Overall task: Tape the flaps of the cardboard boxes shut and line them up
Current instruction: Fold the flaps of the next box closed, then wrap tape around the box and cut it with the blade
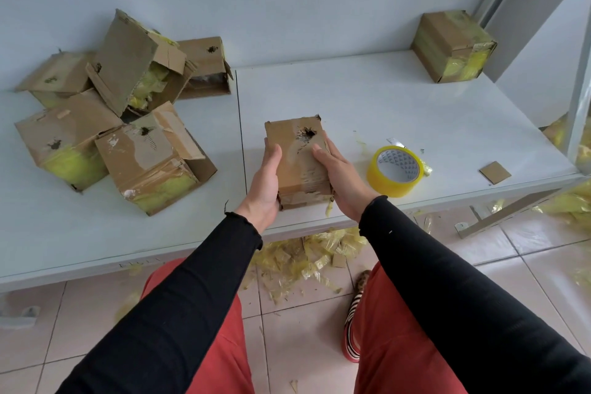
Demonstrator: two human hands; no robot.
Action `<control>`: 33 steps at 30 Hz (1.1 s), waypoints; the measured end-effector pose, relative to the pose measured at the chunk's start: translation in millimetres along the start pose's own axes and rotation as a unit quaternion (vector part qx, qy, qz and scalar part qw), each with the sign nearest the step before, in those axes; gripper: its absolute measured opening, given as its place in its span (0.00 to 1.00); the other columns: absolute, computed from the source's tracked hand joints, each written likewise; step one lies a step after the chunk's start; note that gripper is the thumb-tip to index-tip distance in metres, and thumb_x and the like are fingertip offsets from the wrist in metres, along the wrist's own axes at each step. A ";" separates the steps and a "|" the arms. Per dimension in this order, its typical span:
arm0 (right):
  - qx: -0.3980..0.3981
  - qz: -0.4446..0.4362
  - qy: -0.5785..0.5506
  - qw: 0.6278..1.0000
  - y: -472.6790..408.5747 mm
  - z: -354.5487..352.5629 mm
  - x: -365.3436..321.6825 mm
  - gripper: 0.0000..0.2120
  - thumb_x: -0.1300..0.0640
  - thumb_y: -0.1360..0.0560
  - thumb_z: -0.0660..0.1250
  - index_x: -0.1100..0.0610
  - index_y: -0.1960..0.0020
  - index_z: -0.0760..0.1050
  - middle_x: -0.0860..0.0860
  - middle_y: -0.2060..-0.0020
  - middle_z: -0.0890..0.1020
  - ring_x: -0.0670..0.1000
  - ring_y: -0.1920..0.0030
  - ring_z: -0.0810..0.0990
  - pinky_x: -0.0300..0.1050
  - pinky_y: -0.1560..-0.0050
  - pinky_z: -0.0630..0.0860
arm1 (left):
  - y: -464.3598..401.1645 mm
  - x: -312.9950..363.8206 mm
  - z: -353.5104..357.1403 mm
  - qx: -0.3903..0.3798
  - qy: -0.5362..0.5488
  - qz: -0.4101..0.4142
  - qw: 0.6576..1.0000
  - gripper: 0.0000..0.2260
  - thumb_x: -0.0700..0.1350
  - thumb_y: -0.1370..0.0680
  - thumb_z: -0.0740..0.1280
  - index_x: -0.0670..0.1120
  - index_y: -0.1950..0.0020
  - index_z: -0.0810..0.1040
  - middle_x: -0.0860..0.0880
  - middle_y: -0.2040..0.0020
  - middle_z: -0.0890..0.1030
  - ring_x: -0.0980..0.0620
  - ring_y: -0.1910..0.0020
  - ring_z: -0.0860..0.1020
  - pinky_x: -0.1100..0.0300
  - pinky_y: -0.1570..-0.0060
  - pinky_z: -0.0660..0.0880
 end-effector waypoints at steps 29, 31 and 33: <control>0.162 0.056 0.167 0.971 58.6 -172.1 -31.9 0.04 0.57 0.19 0.64 0.56 0.52 0.74 0.54 0.56 0.75 0.53 0.58 0.73 0.44 0.60 0.69 | 7.5 -5.8 191.7 -0.026 -0.640 0.196 0.742 0.36 0.62 0.22 0.68 0.42 0.26 0.58 0.48 0.46 0.80 0.44 0.50 0.82 0.53 0.60 0.75; 0.170 -0.002 0.155 0.973 63.5 -160.6 -35.7 0.06 0.55 0.17 0.64 0.56 0.52 0.73 0.52 0.58 0.73 0.50 0.60 0.71 0.40 0.64 0.68 | 5.9 -4.5 183.7 -0.007 -0.649 0.186 0.737 0.37 0.66 0.22 0.66 0.41 0.26 0.60 0.47 0.41 0.81 0.44 0.47 0.82 0.53 0.57 0.76; 0.171 -0.090 0.220 0.956 70.0 -145.2 -49.0 0.08 0.56 0.16 0.61 0.59 0.53 0.71 0.50 0.61 0.71 0.47 0.64 0.69 0.40 0.65 0.67 | 7.3 -0.4 173.8 -0.022 -0.621 0.158 0.767 0.35 0.66 0.22 0.65 0.43 0.26 0.63 0.48 0.38 0.80 0.44 0.43 0.81 0.51 0.52 0.77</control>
Point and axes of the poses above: each hand's wrist, its own y-axis away from the middle knuckle, its own z-axis out of the palm, x = y × z, the point moved 7 cm from there along -y, towards the middle knuckle
